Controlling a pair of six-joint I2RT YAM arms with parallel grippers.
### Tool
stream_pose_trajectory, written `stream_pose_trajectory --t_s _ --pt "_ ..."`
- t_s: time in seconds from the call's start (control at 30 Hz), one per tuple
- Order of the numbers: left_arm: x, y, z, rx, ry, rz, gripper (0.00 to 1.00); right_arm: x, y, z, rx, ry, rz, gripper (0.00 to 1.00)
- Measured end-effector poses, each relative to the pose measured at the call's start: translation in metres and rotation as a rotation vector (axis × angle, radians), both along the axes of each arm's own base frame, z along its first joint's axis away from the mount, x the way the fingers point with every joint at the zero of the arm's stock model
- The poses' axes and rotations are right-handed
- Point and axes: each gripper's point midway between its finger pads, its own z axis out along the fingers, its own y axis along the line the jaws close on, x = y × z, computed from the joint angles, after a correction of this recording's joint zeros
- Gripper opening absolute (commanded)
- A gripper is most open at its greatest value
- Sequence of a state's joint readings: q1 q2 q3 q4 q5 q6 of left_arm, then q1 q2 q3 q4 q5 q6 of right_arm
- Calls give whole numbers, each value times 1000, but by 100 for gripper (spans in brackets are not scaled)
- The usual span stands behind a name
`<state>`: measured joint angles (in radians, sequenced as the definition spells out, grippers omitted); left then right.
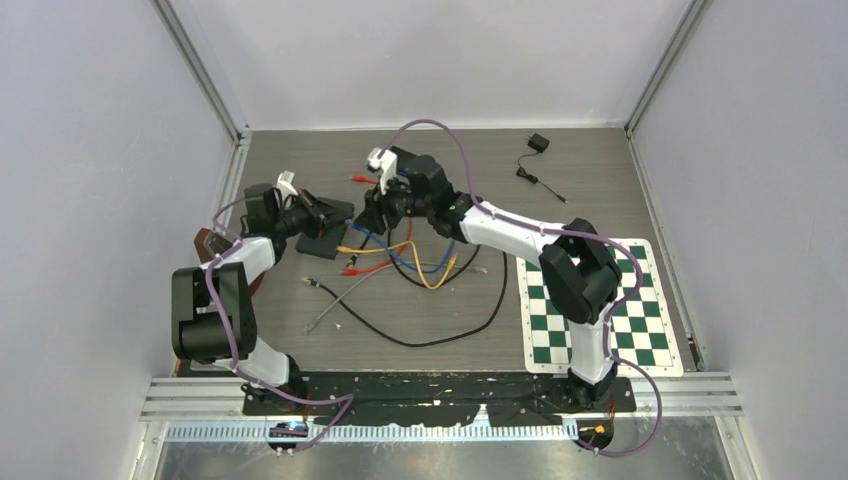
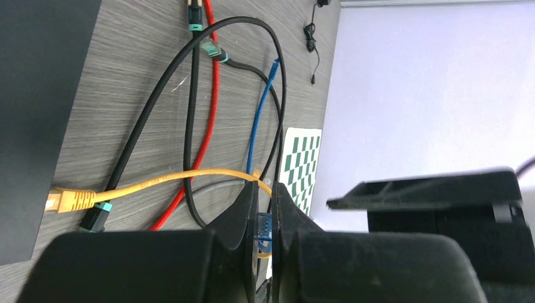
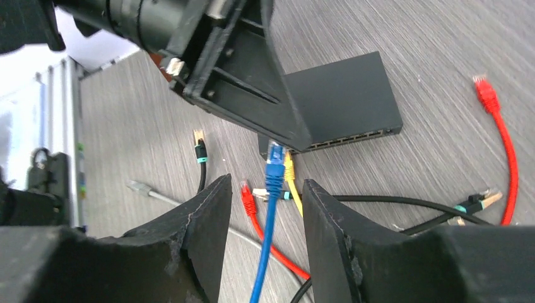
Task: Insert the plug into the switch port
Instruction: Adjust the connector.
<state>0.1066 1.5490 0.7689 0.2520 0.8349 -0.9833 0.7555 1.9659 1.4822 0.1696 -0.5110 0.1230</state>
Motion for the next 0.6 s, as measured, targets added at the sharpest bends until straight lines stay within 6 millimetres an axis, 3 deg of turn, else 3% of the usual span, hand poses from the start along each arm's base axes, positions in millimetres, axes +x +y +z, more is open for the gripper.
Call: stream_pose_trajectory --t_s 0.27,0.6 --pt "-3 3 -7 13 46 25 0 -30 20 -22 -165 -199 76 50" --pt "-5 4 -5 24 54 37 0 -13 14 -44 -276 -296 35 44"
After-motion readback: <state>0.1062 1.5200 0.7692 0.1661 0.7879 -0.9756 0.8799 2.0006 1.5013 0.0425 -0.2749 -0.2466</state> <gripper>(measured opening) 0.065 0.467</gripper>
